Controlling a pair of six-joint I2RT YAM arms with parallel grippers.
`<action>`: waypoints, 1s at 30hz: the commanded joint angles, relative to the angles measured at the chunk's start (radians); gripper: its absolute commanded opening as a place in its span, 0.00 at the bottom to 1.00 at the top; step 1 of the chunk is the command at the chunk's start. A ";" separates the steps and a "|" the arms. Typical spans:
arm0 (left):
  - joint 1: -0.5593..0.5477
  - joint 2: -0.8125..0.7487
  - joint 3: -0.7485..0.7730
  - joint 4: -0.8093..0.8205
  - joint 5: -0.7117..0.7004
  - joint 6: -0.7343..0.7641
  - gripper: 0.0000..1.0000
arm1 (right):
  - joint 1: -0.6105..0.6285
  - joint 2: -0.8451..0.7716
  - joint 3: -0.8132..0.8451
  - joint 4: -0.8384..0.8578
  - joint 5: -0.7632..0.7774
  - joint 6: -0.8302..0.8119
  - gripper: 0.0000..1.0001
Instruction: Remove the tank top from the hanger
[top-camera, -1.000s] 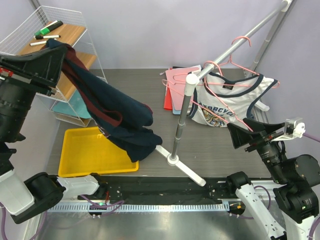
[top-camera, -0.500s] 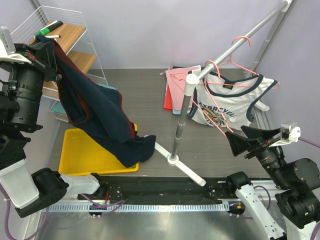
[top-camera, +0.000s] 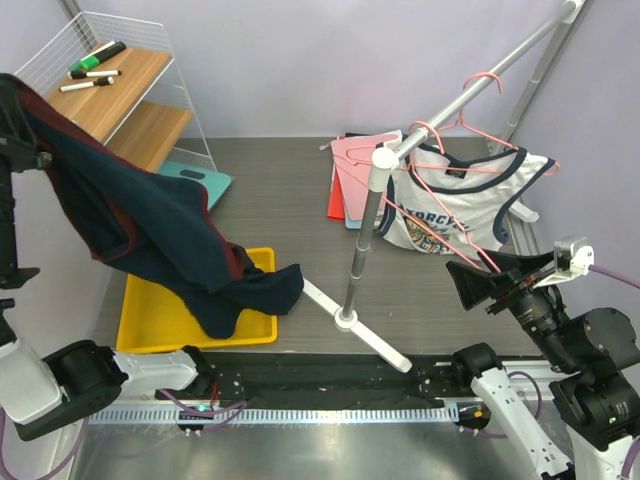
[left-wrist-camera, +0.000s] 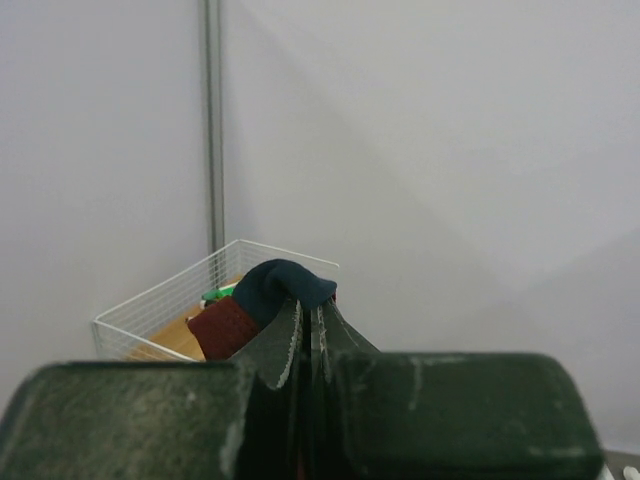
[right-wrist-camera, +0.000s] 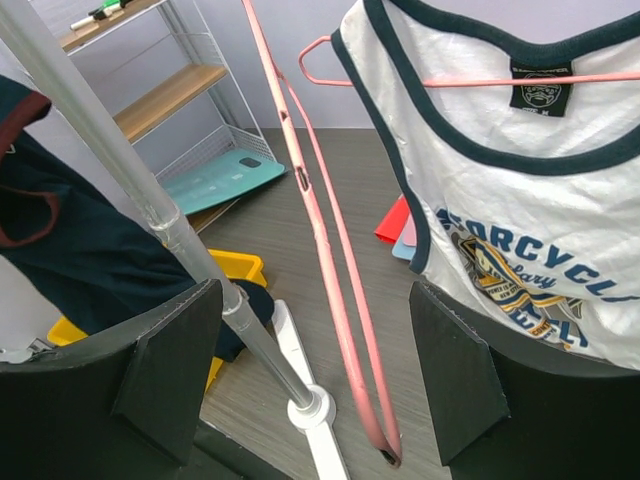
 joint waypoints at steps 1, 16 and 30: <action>-0.054 -0.048 0.011 0.147 -0.070 0.124 0.00 | -0.001 0.045 0.028 0.037 -0.034 -0.012 0.81; -0.128 -0.125 -0.369 0.165 -0.145 0.062 0.00 | 0.002 -0.004 -0.003 0.029 -0.024 0.002 0.81; -0.127 -0.119 -0.608 -0.022 0.027 -0.386 0.00 | 0.001 -0.026 -0.010 0.015 -0.021 -0.009 0.81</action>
